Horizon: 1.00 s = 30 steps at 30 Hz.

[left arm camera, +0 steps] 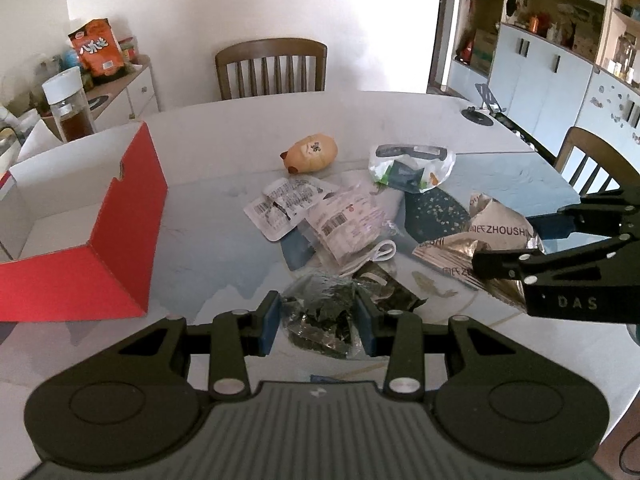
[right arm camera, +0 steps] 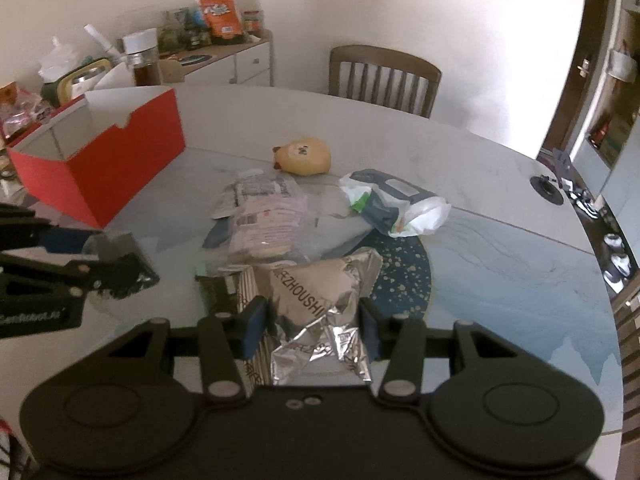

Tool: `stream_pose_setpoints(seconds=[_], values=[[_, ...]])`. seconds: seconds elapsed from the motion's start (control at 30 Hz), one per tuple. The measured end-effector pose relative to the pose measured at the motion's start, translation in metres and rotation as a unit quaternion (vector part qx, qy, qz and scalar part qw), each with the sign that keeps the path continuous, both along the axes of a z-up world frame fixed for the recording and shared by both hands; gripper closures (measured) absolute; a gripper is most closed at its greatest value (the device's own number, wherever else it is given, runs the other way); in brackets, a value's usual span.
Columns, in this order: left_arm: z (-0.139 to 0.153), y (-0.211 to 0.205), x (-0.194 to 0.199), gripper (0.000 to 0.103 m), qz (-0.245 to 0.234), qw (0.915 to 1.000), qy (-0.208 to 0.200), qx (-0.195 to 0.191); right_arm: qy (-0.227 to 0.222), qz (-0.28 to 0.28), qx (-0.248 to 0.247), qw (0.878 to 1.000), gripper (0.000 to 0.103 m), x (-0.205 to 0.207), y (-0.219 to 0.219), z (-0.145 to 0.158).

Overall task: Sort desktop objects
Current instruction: 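Carry the dark packet and silver foil bag with both grippers over the red box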

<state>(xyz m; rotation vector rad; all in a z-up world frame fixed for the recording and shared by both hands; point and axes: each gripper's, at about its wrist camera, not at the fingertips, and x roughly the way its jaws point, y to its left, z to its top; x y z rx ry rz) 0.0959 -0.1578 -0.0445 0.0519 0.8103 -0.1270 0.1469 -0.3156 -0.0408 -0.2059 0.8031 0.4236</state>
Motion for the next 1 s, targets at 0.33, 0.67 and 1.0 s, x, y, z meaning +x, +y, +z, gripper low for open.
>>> stream_pose_setpoints(seconds=[0.33, 0.67, 1.0], values=[[0.035, -0.003, -0.023, 0.064, 0.026, 0.9996, -0.011, 0.003, -0.008, 0.056, 0.005, 0.998, 0.055, -0.019, -0.004, 0.037], [0.065, 0.013, -0.044, 0.064, 0.064, 0.9976, -0.025, -0.009, -0.010, 0.102, -0.004, 0.995, 0.055, -0.030, 0.002, 0.064], [0.091, 0.048, -0.043, 0.064, 0.047, 0.9976, -0.049, -0.011, -0.016, 0.120, -0.001, 0.993, 0.055, -0.035, 0.022, 0.092]])
